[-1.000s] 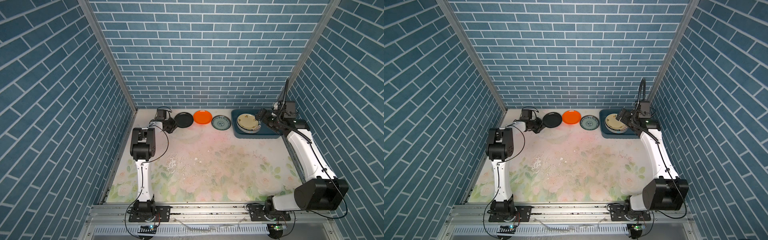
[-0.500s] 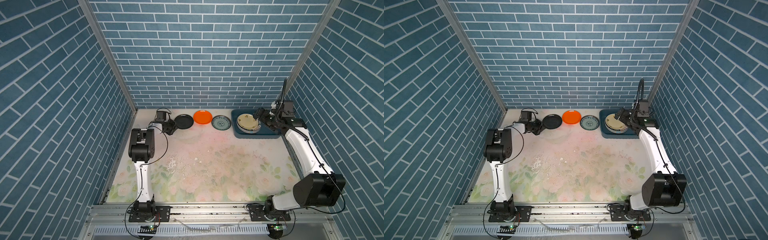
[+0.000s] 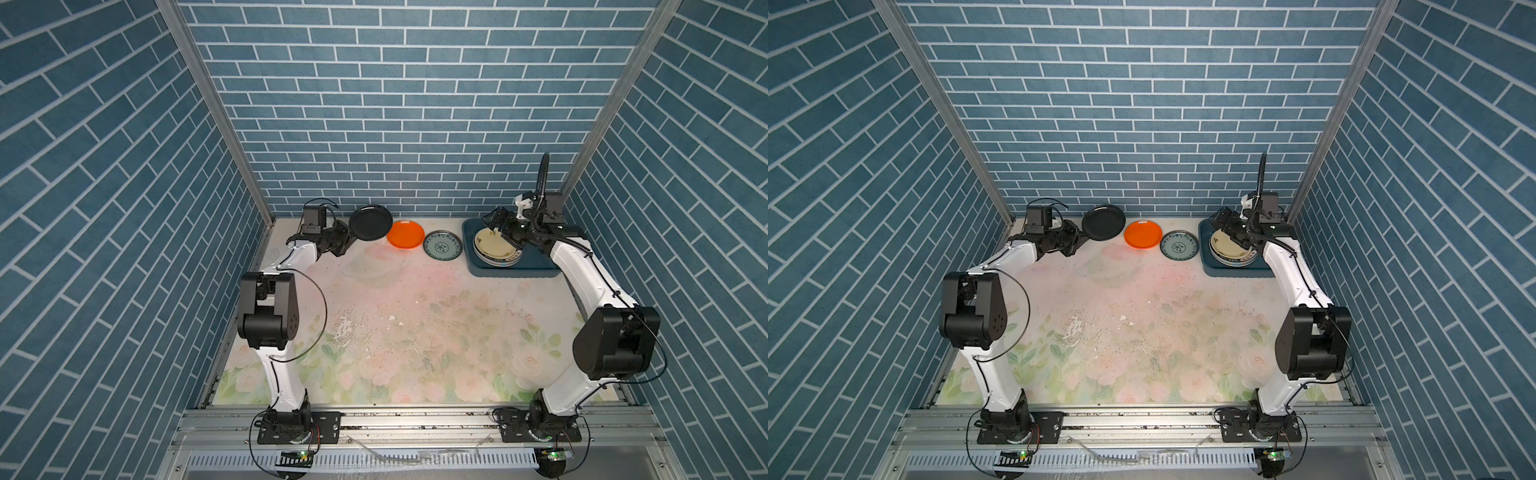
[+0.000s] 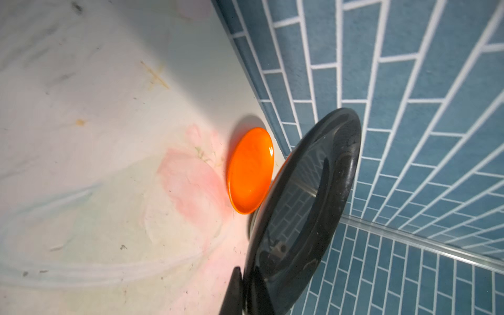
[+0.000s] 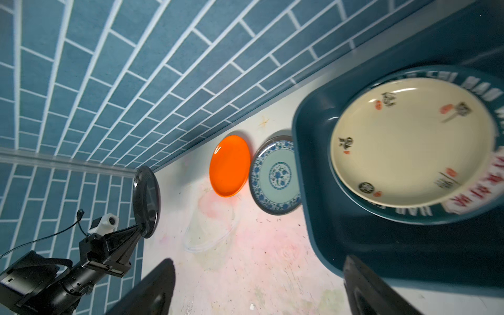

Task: Place the plates into the plastic bin on the countertop
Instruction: 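Carry the black plate toward the right gripper and let right gripper grasp it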

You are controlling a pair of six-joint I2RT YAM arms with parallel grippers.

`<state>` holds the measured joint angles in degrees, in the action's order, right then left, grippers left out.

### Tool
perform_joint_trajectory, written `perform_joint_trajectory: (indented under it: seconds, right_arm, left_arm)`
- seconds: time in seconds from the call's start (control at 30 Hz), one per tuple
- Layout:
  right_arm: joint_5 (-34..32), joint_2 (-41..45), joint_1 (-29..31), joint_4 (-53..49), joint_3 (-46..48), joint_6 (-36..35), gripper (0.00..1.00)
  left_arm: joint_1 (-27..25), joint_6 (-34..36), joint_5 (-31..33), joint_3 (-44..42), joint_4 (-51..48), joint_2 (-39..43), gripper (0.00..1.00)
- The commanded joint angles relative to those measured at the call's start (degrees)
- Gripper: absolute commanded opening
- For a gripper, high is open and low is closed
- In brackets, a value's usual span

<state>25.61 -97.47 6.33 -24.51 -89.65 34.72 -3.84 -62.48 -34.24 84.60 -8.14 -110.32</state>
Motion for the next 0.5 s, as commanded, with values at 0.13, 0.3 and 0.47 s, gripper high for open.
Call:
perform_joint_trajectory:
  seconds: [0.13, 0.3, 0.47]
  right_arm:
    - [10.15, -5.35, 4.50, 4.46, -6.64, 0.95, 0.94]
    - [13.10, -8.79, 7.60, 3.74, -9.89, 0.83, 0.89]
    - [13.16, -9.91, 9.61, 3.03, -9.85, 0.64, 0.77]
  left_arm:
    - [-4.86, 6.83, -2.35, 5.83, -13.64, 4.87, 0.00]
    - [-8.12, 7.35, -2.76, 8.81, -16.21, 5.13, 0.00]
    - [-11.20, 7.93, -3.93, 13.03, -18.27, 3.36, 0.00]
